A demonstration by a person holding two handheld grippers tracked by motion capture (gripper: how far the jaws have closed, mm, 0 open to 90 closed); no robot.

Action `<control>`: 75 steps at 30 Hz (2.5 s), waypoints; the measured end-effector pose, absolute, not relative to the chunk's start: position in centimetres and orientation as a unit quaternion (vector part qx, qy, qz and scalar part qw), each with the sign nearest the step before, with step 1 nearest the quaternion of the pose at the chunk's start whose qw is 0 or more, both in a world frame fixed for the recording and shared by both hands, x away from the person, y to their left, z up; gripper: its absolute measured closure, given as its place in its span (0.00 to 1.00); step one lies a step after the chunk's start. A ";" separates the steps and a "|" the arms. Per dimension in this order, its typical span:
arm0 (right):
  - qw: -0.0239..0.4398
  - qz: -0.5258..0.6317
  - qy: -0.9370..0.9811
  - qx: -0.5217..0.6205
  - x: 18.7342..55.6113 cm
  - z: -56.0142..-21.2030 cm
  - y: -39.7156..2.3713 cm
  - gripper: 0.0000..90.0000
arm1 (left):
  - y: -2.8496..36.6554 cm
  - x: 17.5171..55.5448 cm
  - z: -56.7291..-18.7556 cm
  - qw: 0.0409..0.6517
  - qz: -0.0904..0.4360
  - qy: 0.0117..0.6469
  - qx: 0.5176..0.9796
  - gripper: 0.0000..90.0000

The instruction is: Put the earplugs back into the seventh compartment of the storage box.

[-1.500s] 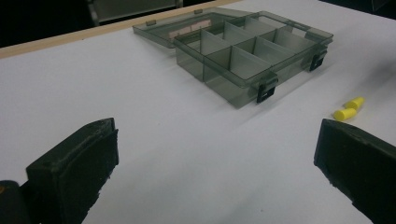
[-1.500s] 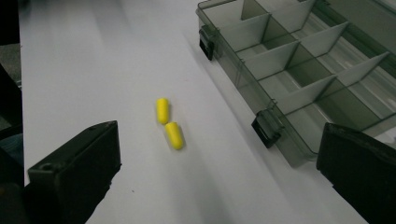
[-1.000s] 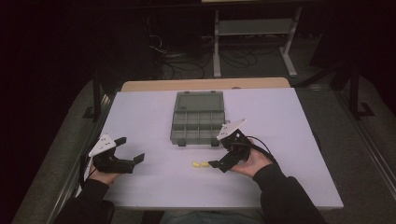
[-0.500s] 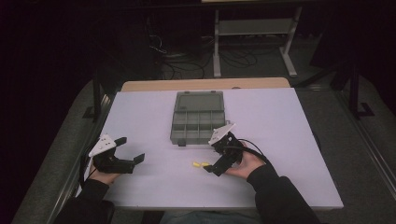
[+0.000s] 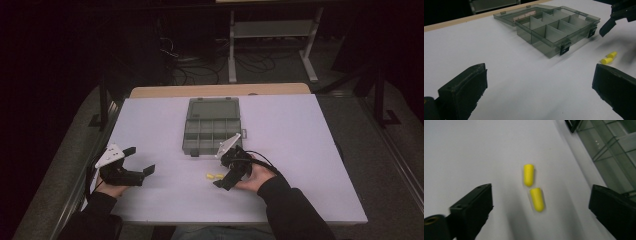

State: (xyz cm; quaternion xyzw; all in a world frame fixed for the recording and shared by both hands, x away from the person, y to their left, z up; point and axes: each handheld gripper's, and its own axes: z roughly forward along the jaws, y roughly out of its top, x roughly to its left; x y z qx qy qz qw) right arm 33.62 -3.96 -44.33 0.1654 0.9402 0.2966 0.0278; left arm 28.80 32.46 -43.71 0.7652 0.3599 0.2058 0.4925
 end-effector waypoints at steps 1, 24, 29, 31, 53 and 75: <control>0.028 0.295 0.941 0.163 33.7 -44.4 -3.9 0.11 | 32.4 28.8 -43.7 0.493 0.206 0.360 0.765 0.00; 0.024 0.281 0.948 0.148 34.1 -45.1 -3.6 0.71 | 32.4 28.8 -43.7 0.493 0.205 0.358 0.766 0.00; 0.018 0.279 0.949 0.145 34.0 -45.1 -3.5 0.87 | 32.4 28.8 -43.7 0.492 0.205 0.357 0.767 0.00; 0.018 0.278 0.949 0.148 34.0 -45.1 -3.5 0.88 | 32.4 28.8 -43.7 0.492 0.206 0.357 0.767 0.00; 0.027 0.308 0.937 0.162 34.9 -41.8 -4.8 0.89 | 32.3 28.8 -43.8 0.490 0.203 0.352 0.771 0.00; 0.057 0.310 0.933 0.174 38.0 -37.0 -5.6 0.90 | 32.3 28.7 -43.7 0.490 0.202 0.352 0.771 0.00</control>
